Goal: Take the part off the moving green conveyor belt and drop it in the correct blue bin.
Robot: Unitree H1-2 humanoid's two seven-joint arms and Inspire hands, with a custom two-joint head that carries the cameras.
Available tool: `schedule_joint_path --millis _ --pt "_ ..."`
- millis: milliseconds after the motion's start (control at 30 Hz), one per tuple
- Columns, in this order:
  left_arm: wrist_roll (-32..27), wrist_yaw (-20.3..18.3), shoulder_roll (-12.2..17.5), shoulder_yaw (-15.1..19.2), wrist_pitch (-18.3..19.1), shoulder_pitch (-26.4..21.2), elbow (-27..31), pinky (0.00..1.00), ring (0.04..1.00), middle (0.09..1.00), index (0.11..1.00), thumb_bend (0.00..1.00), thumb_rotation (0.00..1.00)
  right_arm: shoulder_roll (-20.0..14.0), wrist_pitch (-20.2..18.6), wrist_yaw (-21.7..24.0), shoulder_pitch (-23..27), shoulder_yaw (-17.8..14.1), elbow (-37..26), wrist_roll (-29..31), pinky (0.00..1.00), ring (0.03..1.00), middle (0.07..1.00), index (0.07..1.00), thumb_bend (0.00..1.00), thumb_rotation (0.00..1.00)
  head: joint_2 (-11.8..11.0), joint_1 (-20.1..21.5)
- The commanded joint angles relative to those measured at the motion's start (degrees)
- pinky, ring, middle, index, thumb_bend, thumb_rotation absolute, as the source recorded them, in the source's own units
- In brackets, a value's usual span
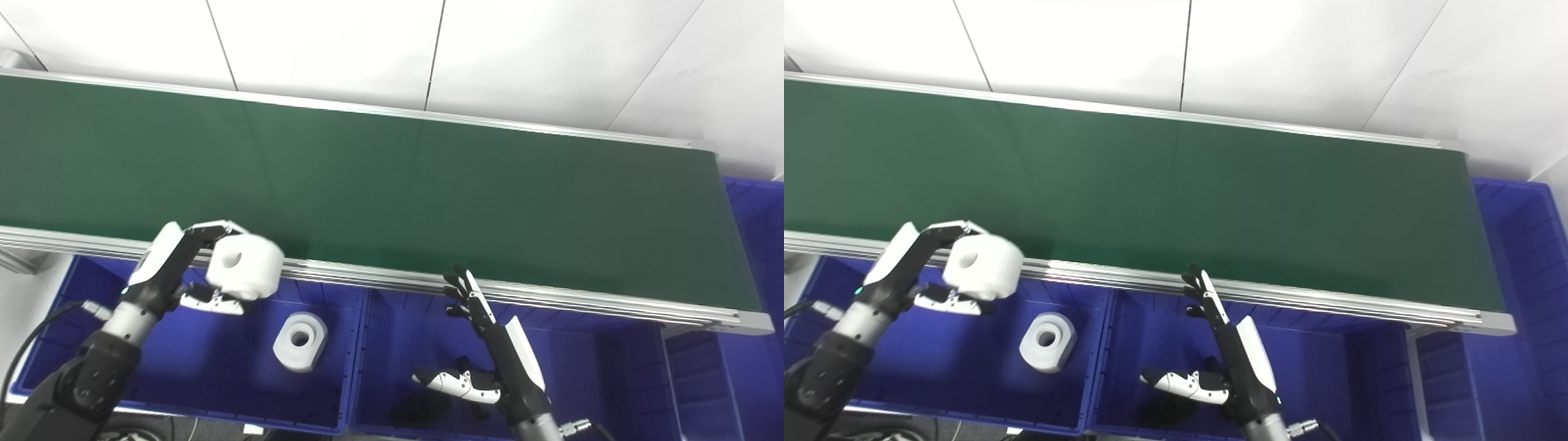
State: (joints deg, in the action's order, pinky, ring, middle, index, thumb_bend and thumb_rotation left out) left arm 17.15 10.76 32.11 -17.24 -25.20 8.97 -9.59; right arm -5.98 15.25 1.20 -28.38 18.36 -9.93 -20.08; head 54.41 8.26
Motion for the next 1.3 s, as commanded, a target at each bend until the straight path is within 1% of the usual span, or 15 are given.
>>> schedule_joint_path --millis 0,100,200,267,400,500,533,667,733,800,900,1167,1200,1233,1267 --pt "1.5 5.6 3.2 -1.8 -1.7 -0.2 -0.3 0.4 0.397 0.499 0.546 0.5 0.0 0.1 0.1 0.3 -0.2 -0.2 -1.9 0.8 0.8 0.899 0.94 1.0 0.79 0.47 -0.1 0.0" --pt "2.4 10.3 5.1 -5.2 -1.7 0.0 -1.7 0.3 0.412 0.502 0.506 0.5 0.0 0.1 0.5 0.3 0.0 -0.4 -1.4 1.1 0.8 0.899 0.938 1.0 0.79 0.47 -0.3 -0.3" --pt "4.5 16.4 7.3 -9.3 -1.7 -0.2 -2.9 0.36 0.393 0.496 0.538 0.49 0.0 0.1 0.4 0.4 0.1 -0.6 -1.2 1.0 0.81 0.899 0.939 1.0 0.79 0.47 -0.5 -0.5" --pt "5.4 19.6 8.3 -11.2 -1.7 -0.1 -3.7 0.26 0.407 0.501 0.508 0.5 0.0 0.0 0.7 0.4 0.3 -0.7 -1.0 0.9 0.8 0.896 0.937 1.0 0.79 0.48 -0.7 -0.9" --pt "6.7 24.6 10.6 -14.4 -1.7 0.3 -5.2 0.29 0.392 0.496 0.528 0.49 0.0 -0.1 0.8 0.8 0.5 -0.7 -0.9 1.6 0.81 0.902 0.94 1.0 0.78 0.47 -0.8 -1.3" --pt "8.2 28.6 11.8 -16.2 -1.7 1.1 -6.4 0.24 0.374 0.503 0.499 0.5 0.0 -0.2 1.1 0.8 0.7 -0.8 -0.5 1.8 0.81 0.901 0.94 1.0 0.78 0.47 -0.8 -1.5" --pt "8.6 29.0 12.2 -16.5 -1.7 1.6 -6.7 0.22 0.316 0.485 0.497 0.51 0.0 -0.3 1.2 0.8 0.8 -0.9 -0.4 1.9 0.81 0.9 0.938 1.0 0.79 0.48 -0.8 -1.6" --pt "10.4 31.0 12.8 -17.7 -1.7 2.4 -8.1 0.2 0.286 0.477 0.496 0.52 0.0 -0.5 1.0 1.1 1.0 -1.0 -0.3 2.1 0.81 0.902 0.942 1.0 0.78 0.47 -0.9 -1.8" --pt "12.4 32.9 12.9 -18.7 -1.7 2.2 -9.9 0.24 0.316 0.48 0.496 0.52 0.0 -0.6 0.8 1.2 1.0 -1.1 -0.4 2.0 0.81 0.898 0.939 1.0 0.78 0.48 -0.9 -1.9" --pt "14.2 34.6 12.9 -19.5 -1.7 2.0 -11.3 0.35 0.42 0.456 0.529 0.51 0.0 -0.6 0.7 1.4 1.0 -1.2 -0.5 2.2 0.81 0.897 0.937 1.0 0.78 0.48 -0.8 -2.1" --pt "15.0 34.8 12.1 -19.5 -1.7 2.0 -14.3 0.37 0.388 0.475 0.504 0.51 0.0 -0.7 0.4 1.7 1.0 -1.2 -0.7 2.7 0.81 0.901 0.937 1.0 0.78 0.47 -0.9 -2.0" --pt "16.0 32.8 9.1 -18.8 -1.7 1.8 -21.7 0.17 0.225 0.473 0.496 0.52 0.0 -0.6 -0.3 2.1 0.5 -1.6 -1.6 2.8 0.81 0.898 0.935 1.0 0.77 0.47 -0.6 -1.7" --pt "14.8 31.6 8.9 -18.6 -1.7 1.9 -21.8 0.37 0.481 0.621 0.499 0.51 0.03 -0.7 -0.4 2.2 0.5 -1.6 -1.7 2.8 0.81 0.898 0.936 1.0 0.77 0.46 -0.5 -1.6" --pt "13.5 30.8 8.7 -18.4 -1.7 2.2 -21.8 0.41 0.519 0.651 0.499 0.51 0.03 -0.7 -0.4 2.3 0.4 -1.6 -1.8 2.8 0.81 0.899 0.936 1.0 0.76 0.46 -0.5 -1.7" --pt "12.4 30.3 8.5 -17.9 -1.7 2.5 -21.5 0.48 0.604 0.736 0.652 0.5 0.02 -0.7 -0.4 2.4 0.4 -1.7 -1.9 2.8 0.81 0.9 0.938 1.0 0.76 0.45 -0.5 -1.7"
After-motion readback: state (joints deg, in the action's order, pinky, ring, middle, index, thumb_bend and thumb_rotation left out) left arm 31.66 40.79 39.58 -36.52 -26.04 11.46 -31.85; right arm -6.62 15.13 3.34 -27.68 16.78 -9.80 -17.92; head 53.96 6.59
